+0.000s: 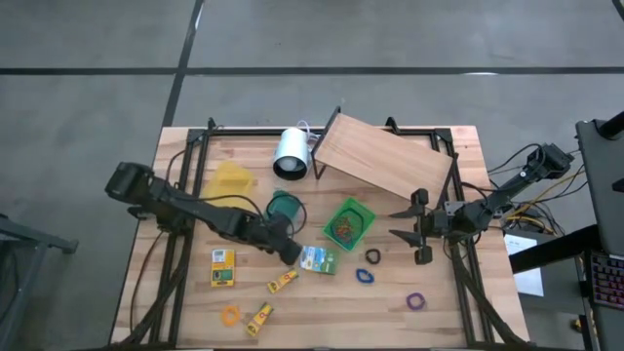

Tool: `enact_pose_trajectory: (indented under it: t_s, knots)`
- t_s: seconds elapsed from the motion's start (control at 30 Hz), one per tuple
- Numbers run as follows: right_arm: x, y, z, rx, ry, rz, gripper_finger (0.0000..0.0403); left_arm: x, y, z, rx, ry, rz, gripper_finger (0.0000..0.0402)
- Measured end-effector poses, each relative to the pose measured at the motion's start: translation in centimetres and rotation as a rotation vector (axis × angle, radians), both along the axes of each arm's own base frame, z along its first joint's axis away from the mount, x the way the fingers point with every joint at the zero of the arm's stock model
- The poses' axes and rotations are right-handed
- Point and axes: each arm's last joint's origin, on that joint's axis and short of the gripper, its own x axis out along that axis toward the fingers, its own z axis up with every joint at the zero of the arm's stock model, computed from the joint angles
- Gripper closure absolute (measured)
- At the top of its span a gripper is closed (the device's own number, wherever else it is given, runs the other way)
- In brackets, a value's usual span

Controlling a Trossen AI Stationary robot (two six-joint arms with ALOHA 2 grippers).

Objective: Pick & Place Office Desk Supplies
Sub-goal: Put the right big yellow crayon box into the yellow bin

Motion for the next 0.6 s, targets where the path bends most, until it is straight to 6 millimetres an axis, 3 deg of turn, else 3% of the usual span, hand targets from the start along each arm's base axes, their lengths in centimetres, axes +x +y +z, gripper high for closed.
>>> enact_pose_trajectory:
  t_s: [0.6]
  knots:
    - [0.0,0.0,0.0,-0.001,0.002,0.000,0.0225,1.5,-0.8,-1.4,-0.003,-0.064,-0.057,0.0238]
